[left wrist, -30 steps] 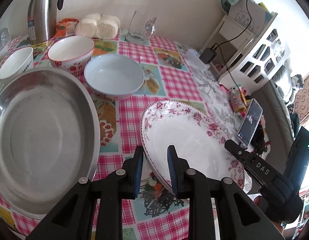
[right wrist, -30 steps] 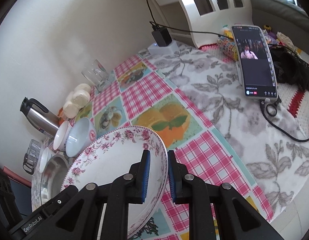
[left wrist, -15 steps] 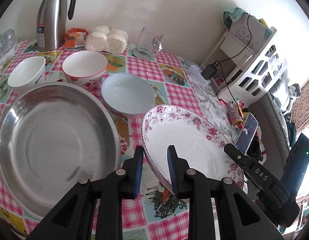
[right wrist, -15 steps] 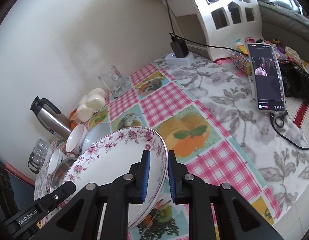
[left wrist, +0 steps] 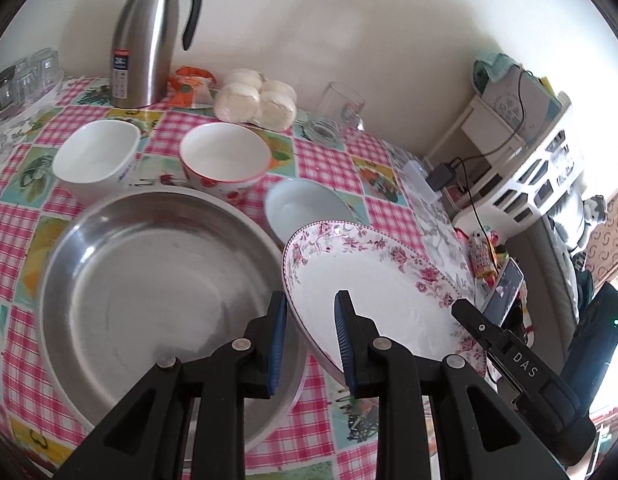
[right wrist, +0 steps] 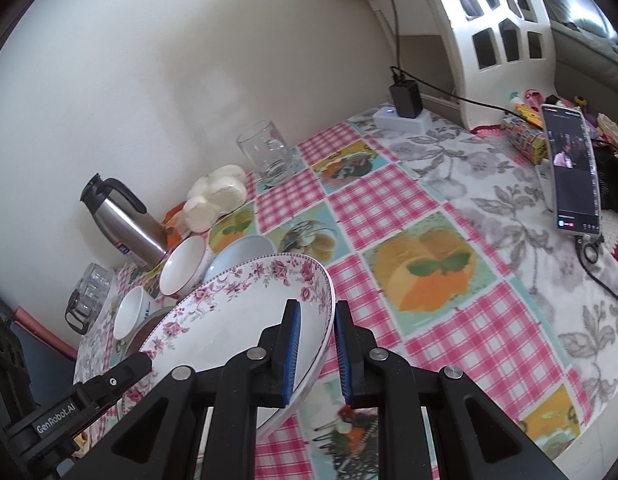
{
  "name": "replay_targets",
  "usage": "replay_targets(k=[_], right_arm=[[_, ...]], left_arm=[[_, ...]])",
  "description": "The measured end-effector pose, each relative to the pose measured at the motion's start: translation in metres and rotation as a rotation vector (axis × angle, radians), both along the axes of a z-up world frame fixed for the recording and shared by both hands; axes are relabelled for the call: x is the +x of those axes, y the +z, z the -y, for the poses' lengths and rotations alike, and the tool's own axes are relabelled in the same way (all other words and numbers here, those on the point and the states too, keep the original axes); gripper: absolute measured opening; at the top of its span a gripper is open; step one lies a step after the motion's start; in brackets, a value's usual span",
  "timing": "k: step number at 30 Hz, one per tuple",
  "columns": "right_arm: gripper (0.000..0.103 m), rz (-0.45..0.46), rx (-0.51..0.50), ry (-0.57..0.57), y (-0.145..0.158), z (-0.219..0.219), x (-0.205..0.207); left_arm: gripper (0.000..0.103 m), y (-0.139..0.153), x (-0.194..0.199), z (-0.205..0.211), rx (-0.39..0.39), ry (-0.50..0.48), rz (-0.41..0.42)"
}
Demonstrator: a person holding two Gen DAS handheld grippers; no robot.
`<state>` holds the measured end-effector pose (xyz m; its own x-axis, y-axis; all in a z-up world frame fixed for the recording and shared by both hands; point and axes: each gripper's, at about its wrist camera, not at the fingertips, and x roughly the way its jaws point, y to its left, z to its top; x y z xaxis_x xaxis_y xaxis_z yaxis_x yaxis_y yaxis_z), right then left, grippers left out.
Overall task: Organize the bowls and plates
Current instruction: 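Carry the pink-floral plate over the steel basin and lower it inside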
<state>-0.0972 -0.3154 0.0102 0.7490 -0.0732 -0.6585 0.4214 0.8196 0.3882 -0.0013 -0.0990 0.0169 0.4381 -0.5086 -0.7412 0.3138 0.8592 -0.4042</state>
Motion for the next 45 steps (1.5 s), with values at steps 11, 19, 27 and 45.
replay_targets(k=[11, 19, 27, 45], right_arm=[[0.018, -0.013, -0.017, 0.037, 0.002, -0.036, 0.022], [0.016, -0.032, -0.045, 0.094, -0.002, -0.062, 0.041], [0.008, -0.080, -0.152, 0.225, -0.005, -0.113, 0.063], [0.020, -0.243, -0.056, 0.159, -0.048, -0.082, 0.073]], left_arm=[[0.025, -0.002, 0.016, -0.039, -0.023, 0.066, -0.017], [0.019, -0.005, 0.026, -0.062, -0.081, 0.059, -0.037], [0.019, -0.018, 0.030, -0.067, -0.067, 0.073, -0.109], [0.058, -0.025, 0.046, -0.116, -0.042, 0.240, -0.139]])
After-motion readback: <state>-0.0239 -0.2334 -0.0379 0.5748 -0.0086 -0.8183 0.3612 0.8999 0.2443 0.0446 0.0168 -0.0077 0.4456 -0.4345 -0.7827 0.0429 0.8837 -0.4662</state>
